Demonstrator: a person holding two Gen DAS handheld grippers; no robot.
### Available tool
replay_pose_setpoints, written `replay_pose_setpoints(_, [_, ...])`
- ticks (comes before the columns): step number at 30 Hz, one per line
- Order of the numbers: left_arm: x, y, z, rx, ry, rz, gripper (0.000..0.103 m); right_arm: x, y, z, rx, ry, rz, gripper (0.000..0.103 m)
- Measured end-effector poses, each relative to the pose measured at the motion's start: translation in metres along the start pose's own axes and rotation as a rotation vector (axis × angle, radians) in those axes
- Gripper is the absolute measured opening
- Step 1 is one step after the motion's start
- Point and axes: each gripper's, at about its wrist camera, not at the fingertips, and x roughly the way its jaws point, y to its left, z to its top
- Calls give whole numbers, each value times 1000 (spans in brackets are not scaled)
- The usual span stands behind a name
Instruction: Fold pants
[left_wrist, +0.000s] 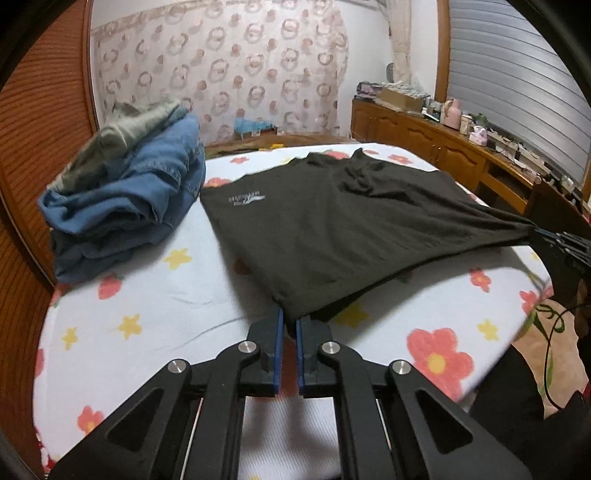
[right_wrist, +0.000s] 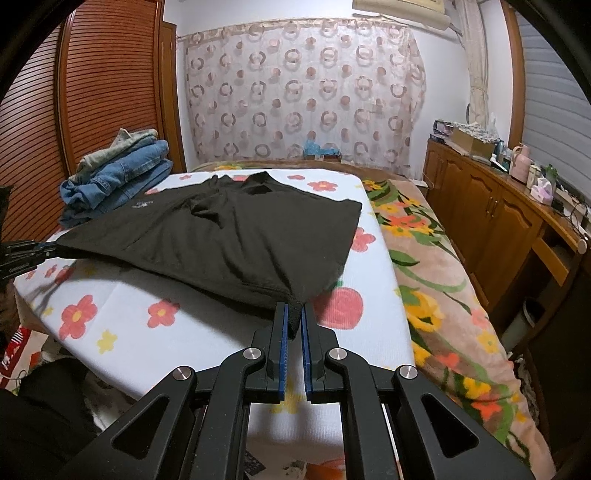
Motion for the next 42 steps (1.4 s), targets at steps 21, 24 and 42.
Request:
replay_pose_setpoints(21, [-26, -13, -7, 5, 16, -54, 6, -27, 2, -1, 4, -34, 10, 6])
replay_pose_setpoints(24, [-27, -12, -4, 4, 13, -63, 7, -24, 3, -1, 8, -34, 14, 6])
replay_pose_setpoints(42, [-33, 16, 6, -34, -36, -18, 80, 3, 30, 24, -62, -72, 108, 6])
